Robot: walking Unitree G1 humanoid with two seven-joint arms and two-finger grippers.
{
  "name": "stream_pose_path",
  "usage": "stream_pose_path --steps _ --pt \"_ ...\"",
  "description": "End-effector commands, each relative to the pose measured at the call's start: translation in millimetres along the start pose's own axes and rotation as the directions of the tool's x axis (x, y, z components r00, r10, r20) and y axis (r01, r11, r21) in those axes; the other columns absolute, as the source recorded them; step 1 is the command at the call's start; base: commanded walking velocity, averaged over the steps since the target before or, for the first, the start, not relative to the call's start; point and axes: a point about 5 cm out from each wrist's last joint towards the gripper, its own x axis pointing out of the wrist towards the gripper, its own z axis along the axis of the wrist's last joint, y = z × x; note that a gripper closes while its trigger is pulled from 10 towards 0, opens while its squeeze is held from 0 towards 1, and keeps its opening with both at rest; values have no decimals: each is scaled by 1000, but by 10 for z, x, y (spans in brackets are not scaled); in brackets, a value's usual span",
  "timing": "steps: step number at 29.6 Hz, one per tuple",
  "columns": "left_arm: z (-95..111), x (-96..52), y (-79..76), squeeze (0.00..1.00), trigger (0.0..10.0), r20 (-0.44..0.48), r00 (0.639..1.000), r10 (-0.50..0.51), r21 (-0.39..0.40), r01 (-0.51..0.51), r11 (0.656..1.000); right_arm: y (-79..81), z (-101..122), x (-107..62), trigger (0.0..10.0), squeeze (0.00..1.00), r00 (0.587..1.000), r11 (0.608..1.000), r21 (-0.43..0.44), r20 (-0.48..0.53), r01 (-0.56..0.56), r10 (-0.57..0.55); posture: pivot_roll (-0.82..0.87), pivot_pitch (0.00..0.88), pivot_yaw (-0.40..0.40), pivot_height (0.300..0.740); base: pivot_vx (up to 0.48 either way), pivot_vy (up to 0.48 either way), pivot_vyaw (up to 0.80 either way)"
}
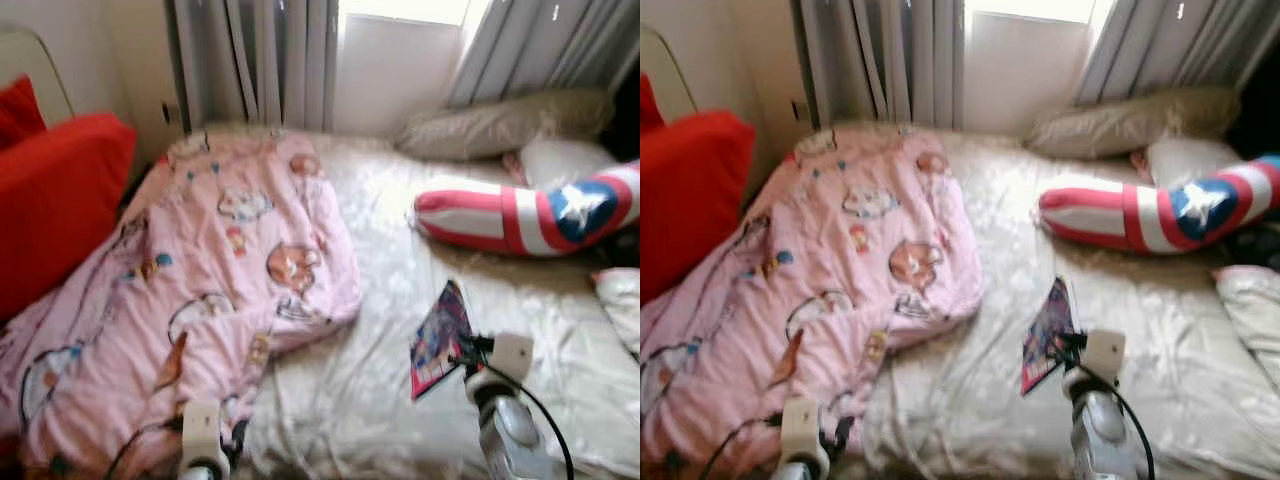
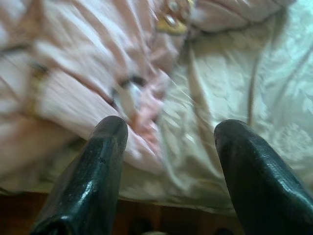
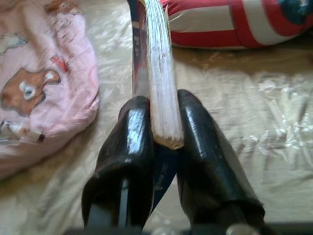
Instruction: Clean up the room
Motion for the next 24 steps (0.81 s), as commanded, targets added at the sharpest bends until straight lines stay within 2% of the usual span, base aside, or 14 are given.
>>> stream_pose_path --steps 1,24 --pt "1 10 -28 0 10000 -8 1000 -12 13 12 1000 -7 143 51 10000 0 998 1000 -5 61 -7 7 101 0 -102 740 0 -428 0" --pt "1 10 -28 0 10000 -8 1000 -12 13 12 1000 -7 143 51 10000 0 998 1000 -5 61 -7 7 101 0 -102 740 0 -428 0"
